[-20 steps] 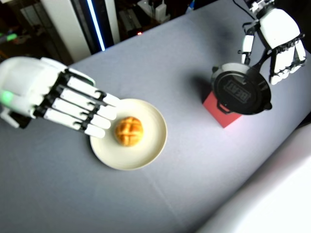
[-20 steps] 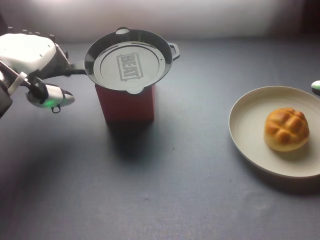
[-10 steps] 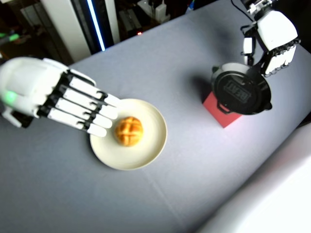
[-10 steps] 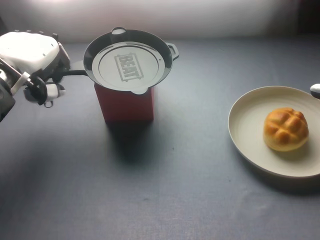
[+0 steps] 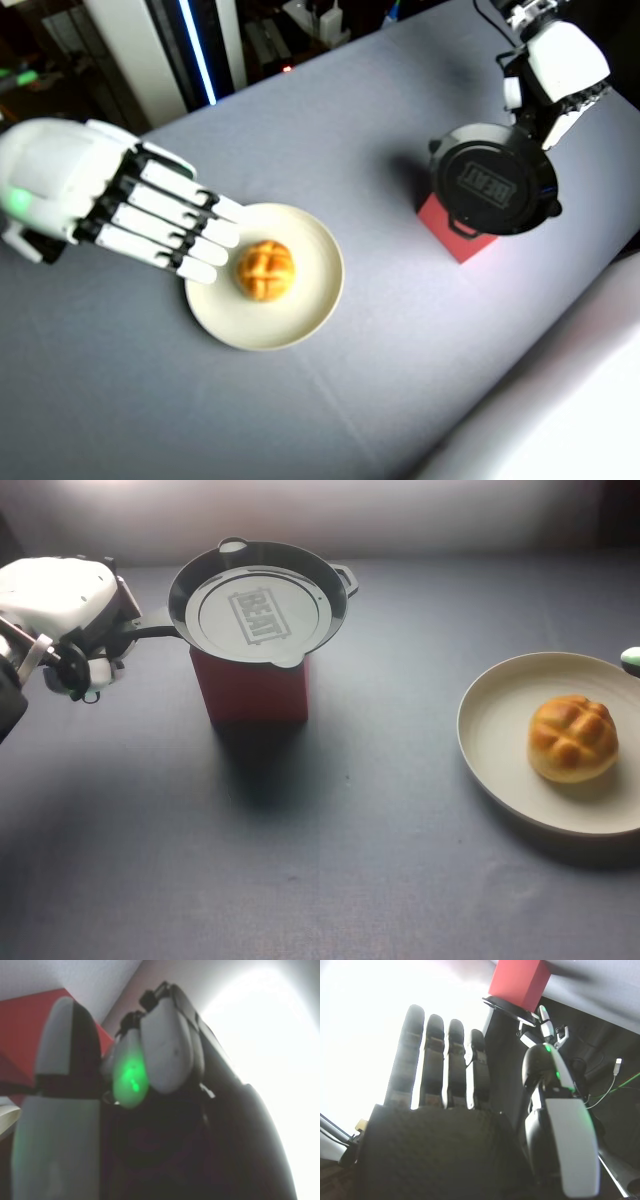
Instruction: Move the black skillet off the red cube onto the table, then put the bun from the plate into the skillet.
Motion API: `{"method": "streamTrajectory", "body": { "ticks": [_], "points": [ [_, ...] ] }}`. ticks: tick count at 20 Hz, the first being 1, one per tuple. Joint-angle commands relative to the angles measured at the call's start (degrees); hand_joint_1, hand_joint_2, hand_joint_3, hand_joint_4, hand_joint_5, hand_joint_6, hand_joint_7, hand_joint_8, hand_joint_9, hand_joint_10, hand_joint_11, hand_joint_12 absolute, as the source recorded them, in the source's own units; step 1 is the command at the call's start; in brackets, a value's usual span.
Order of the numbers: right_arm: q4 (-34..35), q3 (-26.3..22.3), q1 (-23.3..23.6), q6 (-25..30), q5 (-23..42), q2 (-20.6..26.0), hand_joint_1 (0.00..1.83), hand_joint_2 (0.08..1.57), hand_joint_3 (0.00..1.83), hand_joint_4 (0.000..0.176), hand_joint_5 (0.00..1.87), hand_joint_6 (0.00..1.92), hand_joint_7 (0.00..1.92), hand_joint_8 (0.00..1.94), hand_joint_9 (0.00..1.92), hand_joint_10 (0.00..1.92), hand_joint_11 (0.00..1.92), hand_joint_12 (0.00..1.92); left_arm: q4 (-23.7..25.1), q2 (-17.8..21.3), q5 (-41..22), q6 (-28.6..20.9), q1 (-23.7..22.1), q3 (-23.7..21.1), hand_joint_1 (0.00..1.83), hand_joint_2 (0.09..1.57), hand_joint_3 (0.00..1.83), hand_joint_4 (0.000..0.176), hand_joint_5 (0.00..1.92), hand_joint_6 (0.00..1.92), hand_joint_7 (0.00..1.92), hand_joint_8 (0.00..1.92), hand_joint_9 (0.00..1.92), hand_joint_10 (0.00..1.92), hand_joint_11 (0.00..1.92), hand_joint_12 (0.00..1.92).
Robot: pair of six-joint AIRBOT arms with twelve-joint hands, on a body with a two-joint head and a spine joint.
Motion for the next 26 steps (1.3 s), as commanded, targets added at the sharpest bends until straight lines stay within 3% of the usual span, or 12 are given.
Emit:
{"method": "streamTrajectory", "body": {
  "ticks": [1,2,3,4,5,8,10,16,19,20,26],
  "points": [
    [1.02,0.25,0.05,0.44,6.45,-0.06,0.46,1.31,0.0,0.026,0.36,0.0,0.38,0.0,0.37,0.0,0.38,0.08,1.71,0.78,-7.33,-0.76,0.13,-0.01,1.59,1.21,0.0,0.0,1.26,1.92,1.49,1.92,1.64,1.92,1.65,1.92],
    [1.02,0.25,0.02,0.46,6.45,-0.06,0.49,1.31,0.0,0.021,0.36,0.0,0.38,0.0,0.37,0.0,0.37,0.07,1.74,0.79,-8.05,-1.61,0.6,-0.18,1.62,1.2,0.0,0.0,1.26,1.92,1.48,1.92,1.63,1.92,1.64,1.92],
    [1.02,0.25,-0.01,0.53,6.45,-0.06,0.49,1.31,0.0,0.016,0.37,0.0,0.38,0.0,0.37,0.0,0.37,0.07,1.76,0.85,-8.89,-2.5,1.08,-0.42,1.65,1.19,0.0,0.0,1.26,1.92,1.48,1.92,1.62,1.92,1.5,1.92],
    [1.03,0.25,-0.06,0.58,6.45,-0.06,0.47,1.31,0.0,0.014,0.36,0.0,0.37,0.0,0.36,0.0,0.37,0.07,1.82,0.93,-9.74,-3.27,1.51,-0.67,1.65,1.19,0.0,0.0,1.27,1.92,1.49,1.92,1.63,1.92,1.51,1.92],
    [1.03,0.25,-0.08,0.59,6.45,-0.07,0.46,1.31,0.0,0.026,0.37,0.0,0.38,0.0,0.36,0.0,0.38,0.07,2.03,1.03,-10.62,-4.21,1.98,-0.93,1.66,1.18,0.0,0.0,1.28,1.92,1.48,1.92,1.63,1.92,1.57,1.92],
    [1.03,0.24,-0.11,0.61,6.45,-0.08,0.44,1.31,0.0,0.025,0.37,0.0,0.38,0.0,0.37,0.0,0.38,0.07,3.07,1.43,-13.41,-6.63,2.99,-1.97,1.64,1.19,0.0,0.0,1.24,1.92,1.44,1.92,1.59,1.92,1.63,1.92],
    [1.04,0.24,-0.15,0.61,6.45,-0.16,0.45,1.32,0.0,0.012,0.37,0.0,0.39,0.0,0.37,0.0,0.38,0.06,3.99,1.83,-15.24,-7.44,3.42,-2.97,1.62,1.2,0.0,0.0,1.15,1.92,1.35,1.92,1.52,1.92,1.59,1.92],
    [1.06,0.25,-0.21,0.62,6.45,-0.34,0.43,1.31,0.0,0.013,0.38,0.0,0.38,0.0,0.36,0.0,0.38,0.06,4.28,1.94,-20.1,-11.61,5.09,-3.93,1.61,1.17,0.0,0.0,1.22,1.92,1.38,1.92,1.55,1.92,1.62,1.92],
    [1.07,0.25,-0.31,0.62,6.45,-0.38,0.46,1.32,0.0,0.0,0.39,0.0,0.38,0.0,0.37,0.01,0.39,0.06,4.13,1.95,-22.0,-13.4,6.44,-4.41,1.62,1.16,0.0,0.0,1.18,1.92,1.36,1.92,1.52,1.92,1.58,1.92],
    [1.08,0.25,-0.34,0.62,6.41,-0.39,0.44,1.31,0.0,0.006,0.38,0.0,0.38,0.0,0.36,0.0,0.38,0.05,4.28,2.01,-22.62,-13.86,6.79,-4.66,1.57,1.18,0.01,0.0,1.16,1.92,1.34,1.92,1.48,1.92,1.55,1.92],
    [1.19,0.25,-0.35,0.62,6.28,-0.43,0.44,1.31,0.0,0.001,0.39,0.01,0.39,0.01,0.37,0.01,0.38,0.06,7.06,3.07,-26.41,-15.81,8.13,-6.93,1.58,1.2,0.0,0.0,1.17,1.92,1.38,1.92,1.53,1.92,1.59,1.92]
  ]
}}
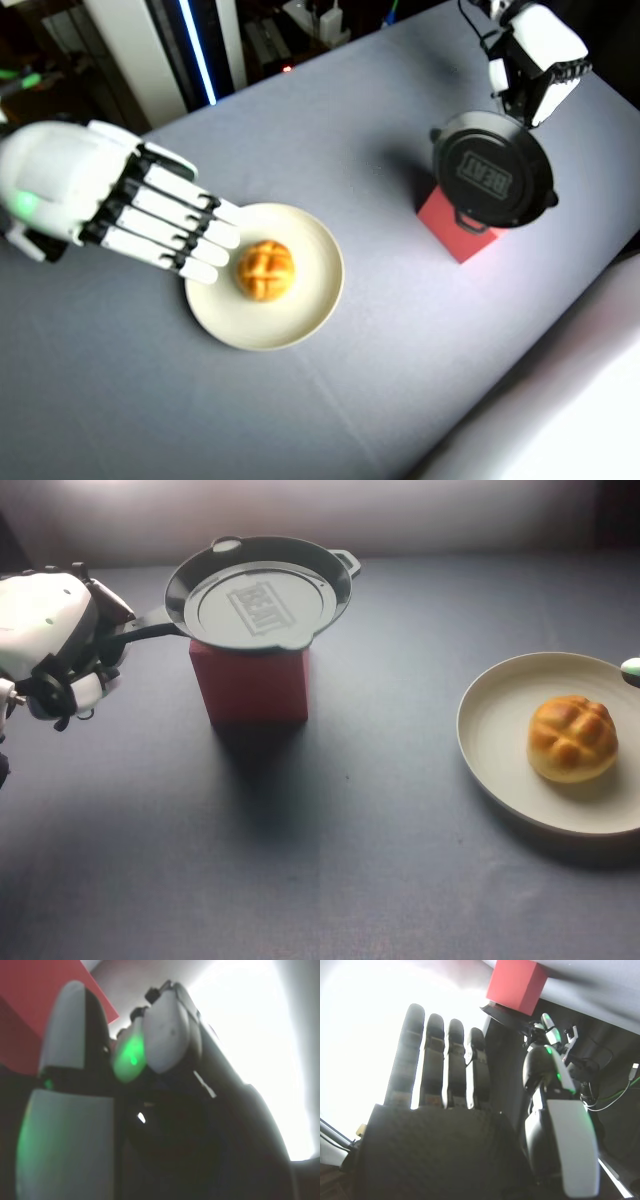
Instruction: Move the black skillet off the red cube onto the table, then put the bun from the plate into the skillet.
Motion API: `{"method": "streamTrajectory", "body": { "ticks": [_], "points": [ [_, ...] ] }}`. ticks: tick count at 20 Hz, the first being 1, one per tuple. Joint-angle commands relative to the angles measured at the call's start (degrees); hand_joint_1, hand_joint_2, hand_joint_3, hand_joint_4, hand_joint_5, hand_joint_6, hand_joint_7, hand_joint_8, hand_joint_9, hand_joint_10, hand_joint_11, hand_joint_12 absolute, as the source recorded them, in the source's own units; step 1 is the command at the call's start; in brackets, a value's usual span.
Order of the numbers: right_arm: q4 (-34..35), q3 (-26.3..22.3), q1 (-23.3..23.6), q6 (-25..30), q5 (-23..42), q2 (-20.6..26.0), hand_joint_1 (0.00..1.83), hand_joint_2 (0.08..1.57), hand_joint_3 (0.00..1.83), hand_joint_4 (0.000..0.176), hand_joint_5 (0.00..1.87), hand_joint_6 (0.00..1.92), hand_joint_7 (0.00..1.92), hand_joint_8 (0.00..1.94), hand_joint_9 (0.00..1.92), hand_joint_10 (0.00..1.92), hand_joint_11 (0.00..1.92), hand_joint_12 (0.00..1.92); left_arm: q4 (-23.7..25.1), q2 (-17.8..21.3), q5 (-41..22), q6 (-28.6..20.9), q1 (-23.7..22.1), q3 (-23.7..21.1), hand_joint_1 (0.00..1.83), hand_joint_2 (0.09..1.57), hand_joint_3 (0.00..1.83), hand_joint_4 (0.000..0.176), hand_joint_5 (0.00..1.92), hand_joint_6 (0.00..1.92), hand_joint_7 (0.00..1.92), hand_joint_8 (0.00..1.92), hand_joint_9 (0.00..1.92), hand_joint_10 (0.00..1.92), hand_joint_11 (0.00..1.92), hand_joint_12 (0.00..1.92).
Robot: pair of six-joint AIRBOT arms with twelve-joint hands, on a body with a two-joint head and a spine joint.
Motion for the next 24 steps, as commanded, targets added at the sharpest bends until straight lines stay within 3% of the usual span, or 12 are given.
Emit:
{"method": "streamTrajectory", "body": {
  "ticks": [1,11,12,13,17,20,23,24],
  "points": [
    [0.79,0.24,0.09,0.22,6.96,0.01,0.44,1.32,0.0,0.0,0.39,0.0,0.38,0.0,0.37,0.0,0.39,0.06,2.45,0.88,-7.88,-0.48,-0.13,-0.17,1.57,1.21,0.01,0.0,1.14,1.92,1.41,1.92,1.58,1.92,1.64,1.92],
    [0.94,0.26,0.09,0.22,6.7,-0.01,0.42,1.31,0.0,0.0,0.39,0.0,0.41,0.0,0.39,0.01,0.4,0.07,10.62,3.46,-10.09,-2.37,1.4,-4.8,1.57,1.2,0.0,0.0,1.29,1.92,1.46,1.92,1.58,1.92,1.61,1.92],
    [0.94,0.26,0.09,0.22,6.68,-0.02,0.42,1.31,0.0,0.007,0.39,0.0,0.41,0.0,0.38,0.0,0.39,0.06,11.37,3.91,-10.65,-2.38,1.81,-5.55,1.56,1.2,0.0,0.0,1.3,1.92,1.46,1.92,1.58,1.92,1.61,1.92],
    [0.94,0.26,0.09,0.22,6.67,-0.02,0.41,1.31,0.0,0.001,0.39,0.0,0.39,0.0,0.37,0.0,0.37,0.06,11.82,4.25,-11.03,-2.39,2.16,-6.15,1.54,1.2,0.0,0.0,1.3,1.92,1.46,1.92,1.58,1.92,1.62,1.92],
    [1.04,0.24,0.09,0.27,6.55,-0.02,0.43,1.31,0.0,0.003,0.39,0.0,0.4,0.0,0.38,0.01,0.39,0.07,15.11,5.74,-12.0,-3.16,4.34,-9.06,1.53,1.2,0.0,0.0,1.34,1.92,1.49,1.92,1.62,1.92,1.66,1.92],
    [1.16,0.23,0.09,0.29,6.55,-0.02,0.45,1.32,0.0,0.0,0.39,0.0,0.4,0.0,0.37,0.0,0.37,0.06,17.27,6.74,-13.02,-3.41,5.86,-11.09,1.52,1.19,0.0,0.0,1.31,1.92,1.5,1.92,1.63,1.92,1.66,1.92],
    [1.2,0.21,0.09,0.3,6.55,-0.02,0.42,1.32,0.0,0.015,0.37,0.0,0.38,0.0,0.36,0.0,0.36,0.06,19.61,7.55,-13.49,-3.99,7.19,-12.83,1.51,1.19,0.0,0.0,1.3,1.92,1.48,1.92,1.62,1.92,1.66,1.92],
    [1.21,0.2,0.09,0.3,6.52,-0.03,0.42,1.32,0.0,0.008,0.38,0.0,0.38,0.0,0.36,0.0,0.36,0.06,20.3,7.75,-13.44,-4.24,7.77,-13.33,1.48,1.2,0.0,0.0,1.3,1.92,1.5,1.92,1.65,1.92,1.68,1.92]
  ]
}}
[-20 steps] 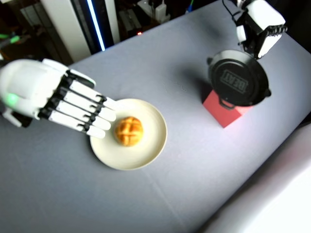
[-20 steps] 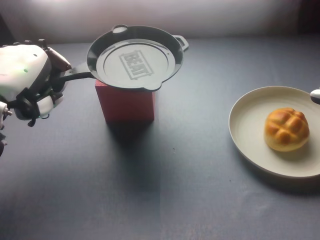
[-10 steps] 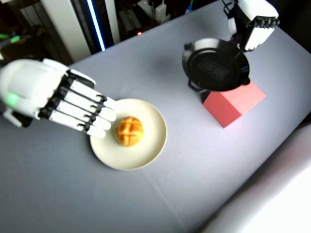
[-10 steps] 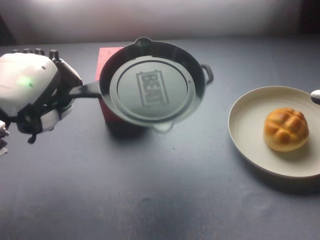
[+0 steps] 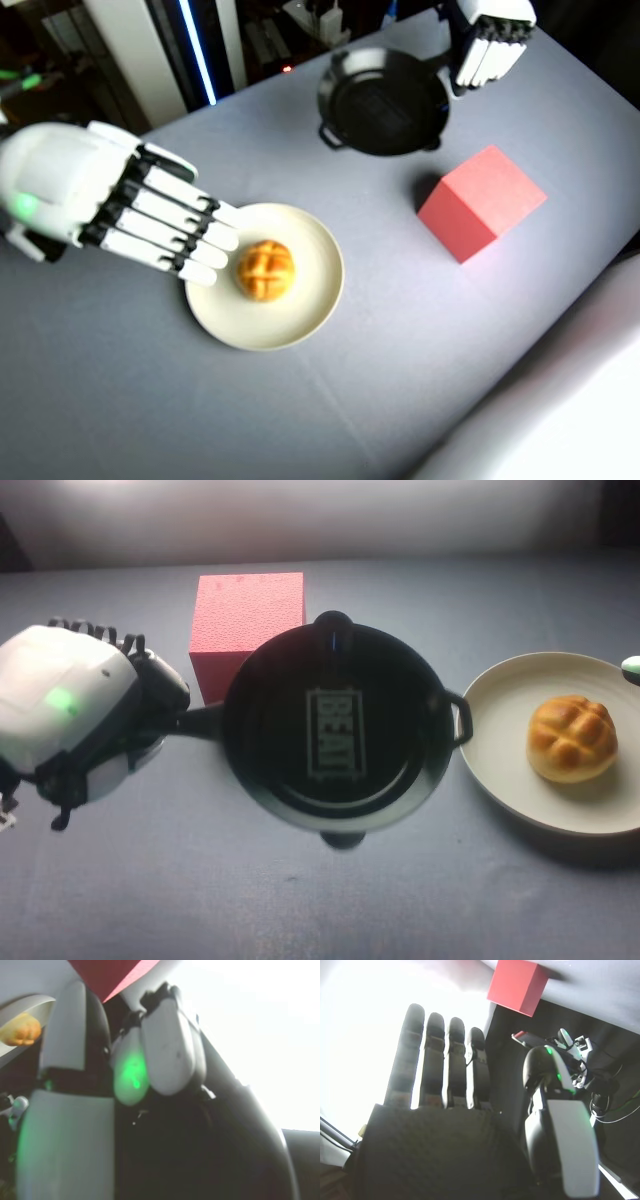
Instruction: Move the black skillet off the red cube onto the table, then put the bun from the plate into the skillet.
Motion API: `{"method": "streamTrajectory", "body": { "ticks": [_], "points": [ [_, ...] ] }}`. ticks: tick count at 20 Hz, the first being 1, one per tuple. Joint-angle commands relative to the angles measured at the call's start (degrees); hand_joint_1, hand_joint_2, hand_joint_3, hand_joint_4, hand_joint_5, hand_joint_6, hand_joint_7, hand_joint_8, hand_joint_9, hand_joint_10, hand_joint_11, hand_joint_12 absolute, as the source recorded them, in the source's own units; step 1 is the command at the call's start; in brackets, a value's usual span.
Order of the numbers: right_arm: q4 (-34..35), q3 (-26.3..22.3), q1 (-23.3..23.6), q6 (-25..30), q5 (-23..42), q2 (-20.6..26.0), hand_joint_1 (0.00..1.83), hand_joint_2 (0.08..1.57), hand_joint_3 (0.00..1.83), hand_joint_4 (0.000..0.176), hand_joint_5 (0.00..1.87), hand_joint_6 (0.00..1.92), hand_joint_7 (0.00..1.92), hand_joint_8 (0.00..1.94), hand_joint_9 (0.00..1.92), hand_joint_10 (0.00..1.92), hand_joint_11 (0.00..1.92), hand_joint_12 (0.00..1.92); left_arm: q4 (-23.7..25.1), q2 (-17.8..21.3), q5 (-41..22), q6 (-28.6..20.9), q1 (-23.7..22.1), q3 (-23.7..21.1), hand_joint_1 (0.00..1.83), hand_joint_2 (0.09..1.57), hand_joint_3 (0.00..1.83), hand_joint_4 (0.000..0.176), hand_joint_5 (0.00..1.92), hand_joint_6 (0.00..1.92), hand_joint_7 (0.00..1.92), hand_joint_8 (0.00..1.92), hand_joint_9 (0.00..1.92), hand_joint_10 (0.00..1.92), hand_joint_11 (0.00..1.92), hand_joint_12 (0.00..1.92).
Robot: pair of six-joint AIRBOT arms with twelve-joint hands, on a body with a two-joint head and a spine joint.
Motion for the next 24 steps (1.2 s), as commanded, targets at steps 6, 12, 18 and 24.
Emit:
{"method": "streamTrajectory", "body": {
  "ticks": [6,12,18,24],
  "points": [
    [1.27,0.12,-0.24,0.34,6.73,0.01,0.42,1.32,0.0,0.013,0.38,0.0,0.39,0.0,0.36,0.0,0.36,0.06,2.03,1.62,-5.22,-0.27,3.19,-1.84,1.46,1.2,0.0,0.0,1.31,1.92,1.49,1.92,1.63,1.92,1.65,1.92],
    [1.32,0.13,-0.36,0.37,6.73,0.01,0.44,1.32,0.0,0.008,0.38,0.0,0.4,0.0,0.38,0.01,0.38,0.08,2.03,1.71,-1.6,-0.26,4.17,-1.85,1.44,1.24,0.0,0.0,1.34,1.92,1.56,1.92,1.7,1.92,1.72,1.92],
    [1.32,0.13,-0.36,0.44,6.73,0.01,0.45,1.33,0.0,0.025,0.37,0.0,0.38,0.0,0.35,0.0,0.32,0.07,2.0,1.18,1.34,-0.26,4.3,-1.44,1.42,1.19,0.0,0.0,1.22,1.92,1.48,1.92,1.63,1.92,1.66,1.92],
    [1.33,0.13,-0.36,0.44,6.73,0.01,0.44,1.32,0.0,0.027,0.38,0.0,0.41,0.01,0.39,0.01,0.37,0.11,2.15,0.83,3.93,-0.17,4.31,-1.16,1.35,1.1,0.0,0.088,0.96,1.92,1.21,1.92,1.43,1.92,1.49,1.92]
  ]
}}
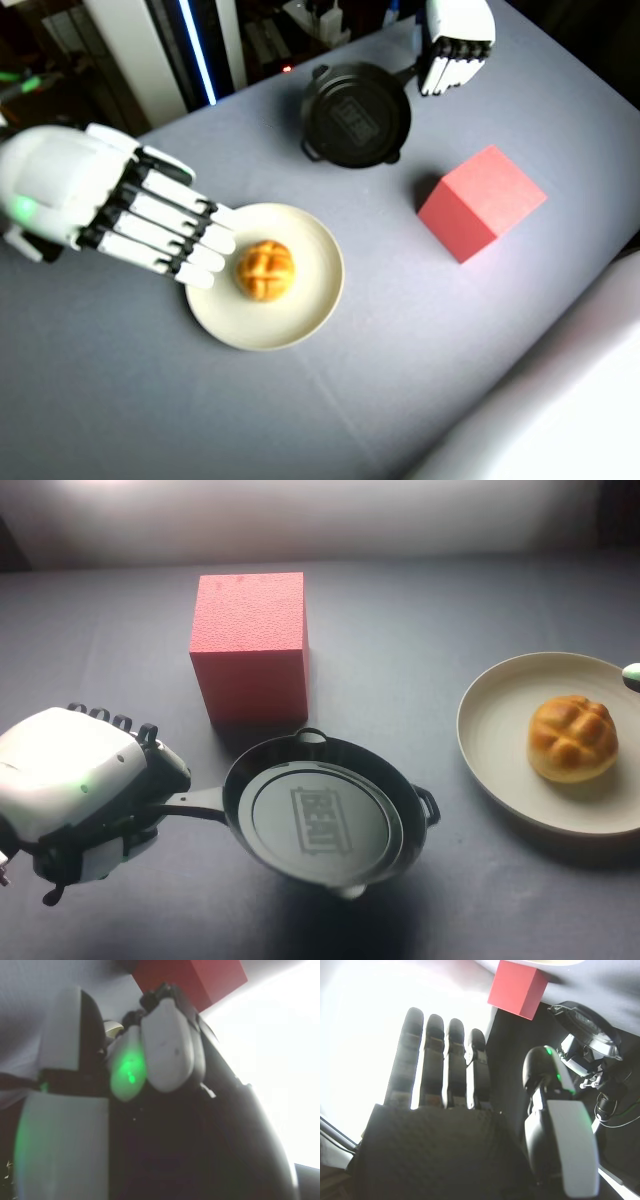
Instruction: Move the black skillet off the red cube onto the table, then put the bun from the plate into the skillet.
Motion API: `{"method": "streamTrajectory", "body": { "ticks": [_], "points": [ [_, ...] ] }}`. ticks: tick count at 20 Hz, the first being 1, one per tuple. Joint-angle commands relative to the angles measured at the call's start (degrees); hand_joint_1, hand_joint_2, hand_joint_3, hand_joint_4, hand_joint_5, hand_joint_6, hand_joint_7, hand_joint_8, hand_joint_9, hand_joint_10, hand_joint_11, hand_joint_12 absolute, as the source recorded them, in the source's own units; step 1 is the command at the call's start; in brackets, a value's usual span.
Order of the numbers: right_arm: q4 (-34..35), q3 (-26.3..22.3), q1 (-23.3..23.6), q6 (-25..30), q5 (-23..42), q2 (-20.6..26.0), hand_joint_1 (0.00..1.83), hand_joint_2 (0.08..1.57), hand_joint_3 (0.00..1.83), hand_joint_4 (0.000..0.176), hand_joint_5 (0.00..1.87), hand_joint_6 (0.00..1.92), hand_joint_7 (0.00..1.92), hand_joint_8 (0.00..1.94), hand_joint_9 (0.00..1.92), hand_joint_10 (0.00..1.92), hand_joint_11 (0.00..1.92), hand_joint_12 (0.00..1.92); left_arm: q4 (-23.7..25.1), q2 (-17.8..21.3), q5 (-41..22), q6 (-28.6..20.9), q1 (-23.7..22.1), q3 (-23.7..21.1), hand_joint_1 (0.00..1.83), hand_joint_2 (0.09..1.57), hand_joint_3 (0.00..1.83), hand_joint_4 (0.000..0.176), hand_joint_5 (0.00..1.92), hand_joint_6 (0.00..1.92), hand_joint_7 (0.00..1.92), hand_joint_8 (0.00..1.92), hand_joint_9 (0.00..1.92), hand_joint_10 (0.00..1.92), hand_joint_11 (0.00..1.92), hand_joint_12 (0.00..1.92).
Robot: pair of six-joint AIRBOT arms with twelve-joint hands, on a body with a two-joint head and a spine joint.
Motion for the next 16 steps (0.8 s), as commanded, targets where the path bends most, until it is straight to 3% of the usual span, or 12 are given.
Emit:
{"method": "streamTrajectory", "body": {
  "ticks": [1,2,3,4,5,7,11,14,16],
  "points": [
    [1.0,0.13,0.23,0.29,6.89,0.12,0.45,1.32,0.0,0.02,0.38,0.0,0.41,0.0,0.39,0.01,0.38,0.11,1.1,-0.06,-5.46,-0.01,-0.23,0.28,1.32,1.1,0.0,0.12,0.92,1.92,1.11,1.92,1.33,1.92,1.42,1.92],
    [1.0,0.13,0.23,0.29,6.89,0.12,0.43,1.32,0.0,0.029,0.38,0.0,0.4,0.0,0.39,0.0,0.36,0.11,1.25,-0.02,-5.15,-0.01,-0.24,0.27,1.27,1.11,0.0,0.119,0.84,1.92,0.96,1.92,1.17,1.92,1.27,1.92],
    [1.0,0.13,0.23,0.29,6.89,0.12,0.42,1.32,0.0,0.029,0.38,0.0,0.4,0.0,0.38,0.0,0.35,0.11,1.34,0.06,-4.94,-0.01,-0.24,0.27,1.22,1.11,0.0,0.05,0.75,1.92,0.84,1.92,1.05,1.92,1.15,1.92],
    [1.0,0.13,0.23,0.29,6.89,0.12,0.42,1.32,0.0,0.027,0.38,0.0,0.41,0.0,0.39,0.0,0.36,0.12,1.39,0.14,-4.8,-0.01,-0.24,0.27,1.18,1.1,0.0,0.021,0.66,1.92,0.69,1.92,0.88,1.92,0.98,1.92],
    [1.0,0.13,0.23,0.29,6.89,0.12,0.43,1.32,0.0,0.025,0.38,0.0,0.41,0.0,0.39,0.0,0.36,0.12,1.48,0.26,-4.56,-0.01,-0.24,0.27,1.13,1.1,0.0,0.008,0.59,1.92,0.59,1.92,0.78,1.92,0.88,1.92],
    [1.0,0.13,0.23,0.29,6.89,0.12,0.42,1.32,0.0,0.04,0.37,0.0,0.39,0.0,0.37,0.0,0.33,0.12,1.81,0.57,-3.98,-0.01,-0.23,0.18,1.1,1.09,0.0,0.003,0.55,1.92,0.52,1.92,0.7,1.92,0.81,1.92],
    [1.07,0.15,0.12,0.29,6.88,0.12,0.42,1.32,0.0,0.026,0.38,0.0,0.4,0.0,0.39,0.0,0.36,0.16,2.71,1.7,-2.8,-0.02,0.01,-0.25,1.13,1.06,0.0,0.0,0.52,1.85,0.5,1.92,0.69,1.92,0.82,1.92],
    [1.08,0.15,0.11,0.29,6.88,0.12,0.44,1.33,0.0,0.036,0.37,0.0,0.4,0.0,0.38,0.0,0.33,0.16,2.97,3.13,-3.11,-0.02,0.53,-0.83,1.03,1.07,0.0,0.0,0.41,1.63,0.36,1.92,0.51,1.92,0.61,1.92],
    [1.09,0.17,0.11,0.29,6.88,0.12,0.43,1.32,0.0,0.032,0.37,0.0,0.4,0.0,0.37,0.0,0.33,0.16,2.98,3.66,-3.69,-0.02,0.75,-0.94,0.93,1.07,0.0,0.0,0.33,1.44,0.29,1.76,0.37,1.83,0.39,1.92]
  ]
}}
